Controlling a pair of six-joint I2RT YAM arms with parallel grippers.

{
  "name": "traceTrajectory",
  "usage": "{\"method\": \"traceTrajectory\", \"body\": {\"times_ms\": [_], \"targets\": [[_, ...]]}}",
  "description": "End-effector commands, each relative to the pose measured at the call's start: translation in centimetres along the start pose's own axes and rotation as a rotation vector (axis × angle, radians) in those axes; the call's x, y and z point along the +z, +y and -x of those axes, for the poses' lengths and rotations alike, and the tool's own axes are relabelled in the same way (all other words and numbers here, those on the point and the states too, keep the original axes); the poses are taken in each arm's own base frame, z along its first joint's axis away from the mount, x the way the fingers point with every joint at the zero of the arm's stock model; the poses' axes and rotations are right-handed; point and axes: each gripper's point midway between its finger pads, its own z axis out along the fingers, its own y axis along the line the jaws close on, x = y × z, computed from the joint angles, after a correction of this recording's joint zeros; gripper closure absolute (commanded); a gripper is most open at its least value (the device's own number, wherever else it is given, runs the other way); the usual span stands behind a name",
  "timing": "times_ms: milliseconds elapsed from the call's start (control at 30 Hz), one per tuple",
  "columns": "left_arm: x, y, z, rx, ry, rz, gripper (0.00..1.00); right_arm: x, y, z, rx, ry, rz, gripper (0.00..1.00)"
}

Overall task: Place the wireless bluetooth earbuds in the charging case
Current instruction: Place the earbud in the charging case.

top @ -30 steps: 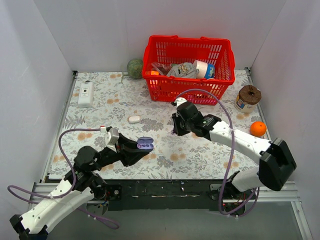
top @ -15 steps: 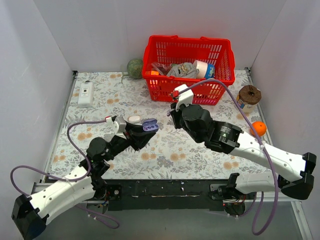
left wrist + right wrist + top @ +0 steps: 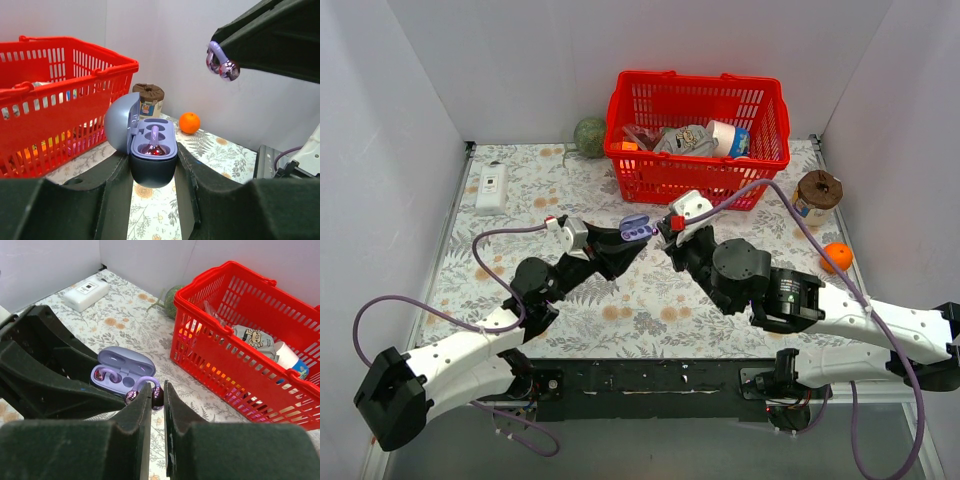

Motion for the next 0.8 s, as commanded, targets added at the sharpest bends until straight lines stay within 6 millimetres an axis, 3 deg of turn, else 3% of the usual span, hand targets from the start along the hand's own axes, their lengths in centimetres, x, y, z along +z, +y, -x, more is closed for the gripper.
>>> {"method": "traceTrajectory", "body": {"times_ms": [0,500,767], "targets": [[0.6,-1.1,3.2,0.07,-0.115,-0.059,1.0,-0.6,-1.0,1.9,0.016,-0.121,-0.046,0.99],[0.6,-1.6,3.4,0.103,-0.143,-0.094,1.0,-0.3,0.2,2.7,0.021,-0.269,-0.055,0.99],[0.8,-1.5,3.2,0.081,-0.136,-0.084,1.0,0.6,0.7,2.0,-0.044,-0.251,-0.092,0.99]]}}
